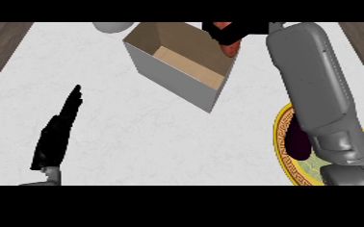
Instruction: Pick the sweet potato from the plate and place it in the cardboard box
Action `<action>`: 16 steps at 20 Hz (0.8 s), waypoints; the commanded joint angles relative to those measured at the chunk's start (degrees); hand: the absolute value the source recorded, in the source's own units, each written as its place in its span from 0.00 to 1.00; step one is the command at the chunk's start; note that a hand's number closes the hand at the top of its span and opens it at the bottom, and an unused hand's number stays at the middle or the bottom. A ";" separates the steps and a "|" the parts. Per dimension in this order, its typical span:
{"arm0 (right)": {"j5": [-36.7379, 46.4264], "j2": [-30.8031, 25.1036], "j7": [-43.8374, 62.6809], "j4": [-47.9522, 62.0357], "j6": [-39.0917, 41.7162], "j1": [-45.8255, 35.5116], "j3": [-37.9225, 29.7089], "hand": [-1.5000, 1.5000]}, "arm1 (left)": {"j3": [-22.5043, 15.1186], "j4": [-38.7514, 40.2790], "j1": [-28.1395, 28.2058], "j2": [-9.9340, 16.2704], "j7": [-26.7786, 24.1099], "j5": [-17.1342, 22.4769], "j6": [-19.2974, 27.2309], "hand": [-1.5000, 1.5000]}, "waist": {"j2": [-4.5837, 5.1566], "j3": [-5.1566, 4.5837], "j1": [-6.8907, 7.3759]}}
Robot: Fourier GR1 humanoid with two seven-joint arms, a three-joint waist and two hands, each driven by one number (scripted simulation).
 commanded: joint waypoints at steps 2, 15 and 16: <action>4.12 5.21 1.31 8.56 -4.23 -3.74 3.40 1.00 | 0.76 -0.96 -2.07 0.77 1.81 0.62 -1.01 0.50 | 0.17 0.01 0.37; 3.40 10.45 2.24 33.25 -16.32 -10.10 5.32 0.00 | 0.05 4.43 -4.01 -0.72 -1.69 -1.23 -0.03 0.50 | 0.81 -0.02 1.92; 1.22 10.46 4.70 34.71 -17.48 -12.57 7.09 0.00 | -0.55 -0.32 -3.71 -0.31 2.23 -0.17 -1.63 0.50 | 0.73 0.00 2.99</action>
